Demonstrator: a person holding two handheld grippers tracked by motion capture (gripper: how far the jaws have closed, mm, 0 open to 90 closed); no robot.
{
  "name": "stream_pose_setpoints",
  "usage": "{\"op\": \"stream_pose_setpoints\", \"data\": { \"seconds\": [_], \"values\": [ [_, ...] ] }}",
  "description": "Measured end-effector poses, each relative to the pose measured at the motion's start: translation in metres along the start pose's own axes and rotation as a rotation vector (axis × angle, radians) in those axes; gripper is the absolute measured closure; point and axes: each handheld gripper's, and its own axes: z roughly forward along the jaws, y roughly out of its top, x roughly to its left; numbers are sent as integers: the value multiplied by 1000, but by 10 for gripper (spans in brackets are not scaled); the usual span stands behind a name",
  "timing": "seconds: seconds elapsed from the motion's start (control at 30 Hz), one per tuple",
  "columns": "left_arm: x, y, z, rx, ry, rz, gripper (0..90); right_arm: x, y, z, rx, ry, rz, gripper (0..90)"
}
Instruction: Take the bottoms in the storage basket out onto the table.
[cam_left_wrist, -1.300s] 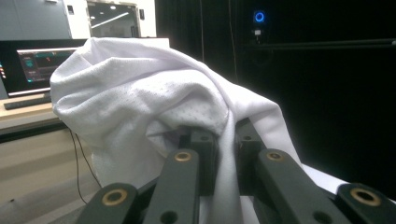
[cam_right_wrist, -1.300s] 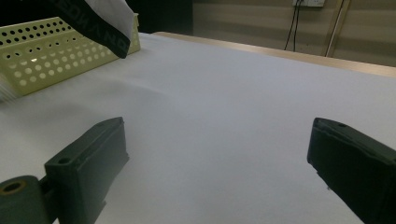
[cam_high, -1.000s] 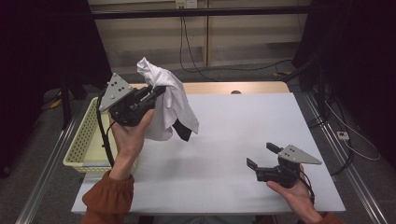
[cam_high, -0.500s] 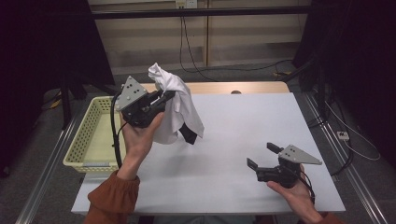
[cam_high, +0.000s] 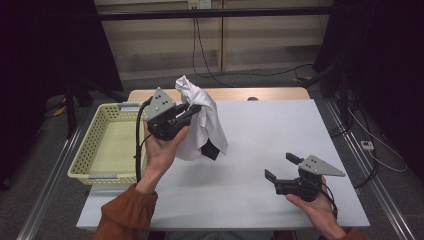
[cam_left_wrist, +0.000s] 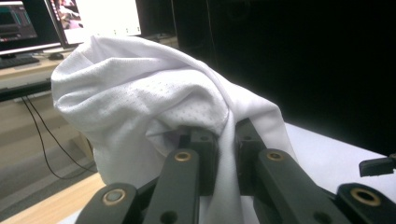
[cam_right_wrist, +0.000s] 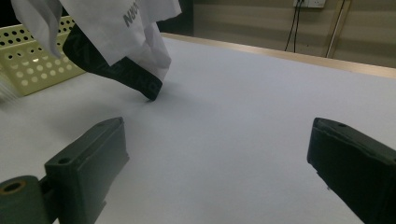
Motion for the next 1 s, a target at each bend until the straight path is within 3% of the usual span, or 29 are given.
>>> {"op": "stream_pose_setpoints", "data": {
  "seconds": [0.37, 0.83, 1.0],
  "values": [
    [5, -21, 21, 87, 18, -13, 828, 0, 0, 0, 1, 2, 1, 47],
    [11, -39, 37, 157, 42, -13, 825, 0, 0, 0, 1, 3, 1, 46],
    [13, -49, 45, 187, 41, -30, 825, 0, 0, 0, 2, 3, 0, 47]
  ]
}}
